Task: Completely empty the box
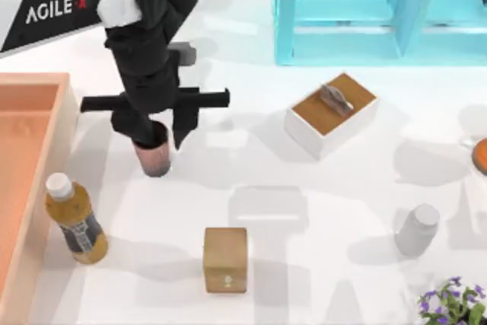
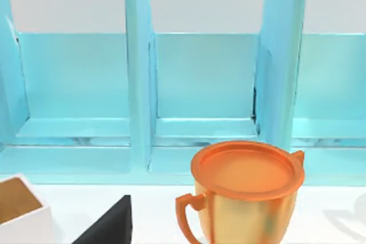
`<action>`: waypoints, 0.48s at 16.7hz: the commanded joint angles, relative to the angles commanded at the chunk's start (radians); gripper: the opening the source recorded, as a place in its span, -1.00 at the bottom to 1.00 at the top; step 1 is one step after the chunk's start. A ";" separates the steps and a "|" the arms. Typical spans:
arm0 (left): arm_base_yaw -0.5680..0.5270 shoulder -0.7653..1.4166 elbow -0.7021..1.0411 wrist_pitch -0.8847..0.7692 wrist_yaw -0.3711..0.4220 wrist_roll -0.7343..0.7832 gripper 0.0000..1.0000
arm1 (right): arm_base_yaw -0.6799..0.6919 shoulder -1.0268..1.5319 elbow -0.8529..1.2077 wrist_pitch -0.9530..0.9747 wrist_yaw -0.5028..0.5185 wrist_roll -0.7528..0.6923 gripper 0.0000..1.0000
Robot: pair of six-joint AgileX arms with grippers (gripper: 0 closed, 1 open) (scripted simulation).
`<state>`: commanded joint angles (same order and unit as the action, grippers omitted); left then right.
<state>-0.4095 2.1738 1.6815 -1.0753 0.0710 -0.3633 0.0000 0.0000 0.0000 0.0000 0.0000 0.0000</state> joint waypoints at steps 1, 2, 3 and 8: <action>0.000 0.000 0.000 0.000 0.000 0.000 0.36 | 0.000 0.000 0.000 0.000 0.000 0.000 1.00; 0.000 0.000 0.000 0.000 0.000 0.000 0.51 | 0.000 0.000 0.000 0.000 0.000 0.000 1.00; 0.000 0.000 0.000 0.000 0.000 0.000 0.66 | 0.000 0.000 0.000 0.000 0.000 0.000 1.00; 0.000 0.000 0.000 0.000 0.000 0.000 1.00 | 0.000 0.000 0.000 0.000 0.000 0.000 1.00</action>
<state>-0.4095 2.1738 1.6815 -1.0753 0.0710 -0.3633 0.0000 0.0000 0.0000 0.0000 0.0000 0.0000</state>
